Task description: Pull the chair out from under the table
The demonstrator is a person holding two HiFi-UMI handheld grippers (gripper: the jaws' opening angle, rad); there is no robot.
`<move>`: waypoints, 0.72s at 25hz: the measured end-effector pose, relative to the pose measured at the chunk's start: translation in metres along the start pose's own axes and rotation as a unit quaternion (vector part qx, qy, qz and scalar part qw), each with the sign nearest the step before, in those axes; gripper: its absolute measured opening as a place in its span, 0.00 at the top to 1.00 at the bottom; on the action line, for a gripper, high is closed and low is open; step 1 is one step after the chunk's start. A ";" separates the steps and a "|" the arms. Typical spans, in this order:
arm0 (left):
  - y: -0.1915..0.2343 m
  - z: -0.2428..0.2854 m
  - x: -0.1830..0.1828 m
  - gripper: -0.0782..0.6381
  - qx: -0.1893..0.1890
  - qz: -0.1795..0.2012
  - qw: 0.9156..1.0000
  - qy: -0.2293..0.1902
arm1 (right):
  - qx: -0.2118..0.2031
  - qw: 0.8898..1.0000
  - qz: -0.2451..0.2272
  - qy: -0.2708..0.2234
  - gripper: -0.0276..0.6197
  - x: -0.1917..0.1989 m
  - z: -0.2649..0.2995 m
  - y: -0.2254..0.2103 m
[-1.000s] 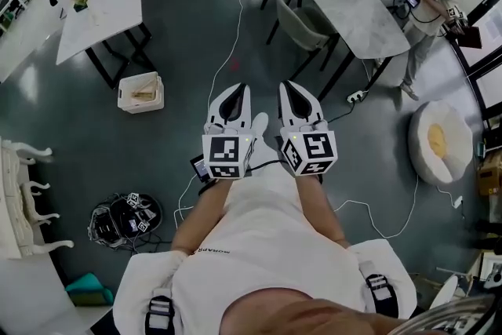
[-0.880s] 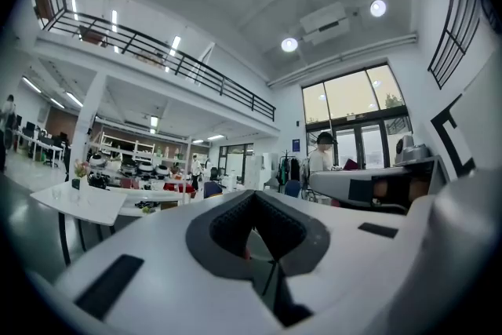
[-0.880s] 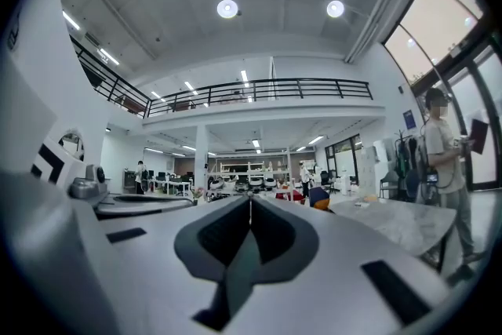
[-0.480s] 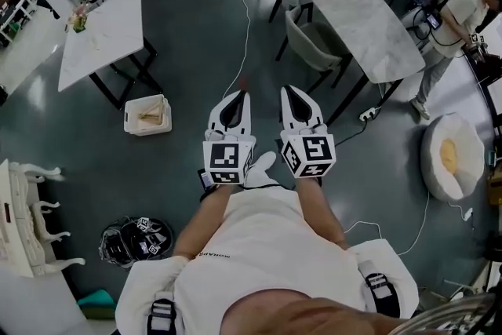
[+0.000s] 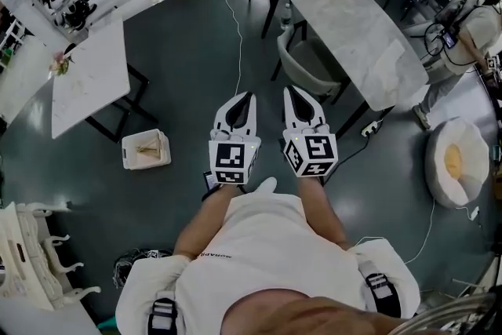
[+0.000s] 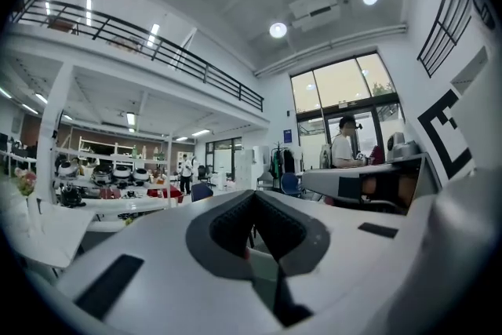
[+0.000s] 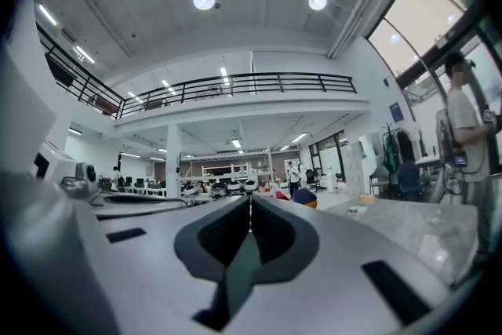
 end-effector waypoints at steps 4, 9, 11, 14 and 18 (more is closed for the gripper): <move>0.007 0.056 -0.010 0.89 0.038 -0.018 0.999 -0.004 | 0.017 1.000 0.004 -0.005 0.94 -0.005 0.034 -0.034; 0.008 0.104 -0.011 0.89 0.063 -0.010 0.998 0.000 | 0.045 0.999 0.005 0.006 0.94 -0.001 0.054 -0.066; 0.007 0.118 -0.010 0.89 0.076 -0.007 0.997 0.002 | 0.061 0.998 0.008 0.010 0.94 0.001 0.057 -0.075; 0.005 0.137 -0.010 0.89 0.097 0.005 0.995 0.006 | 0.084 0.996 0.017 0.017 0.94 0.004 0.067 -0.087; 0.013 0.163 -0.011 0.89 0.127 0.024 0.992 0.013 | 0.116 0.992 0.029 0.025 0.94 0.009 0.084 -0.096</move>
Point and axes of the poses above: the fingertips, and each gripper's own axes: z forward along the fingers, y to its left, x out of its underside, the point moved 5 cm from there along -z, backward along the fingers, and after that the axes turned 6 degrees about y, right-handed, at the moved point
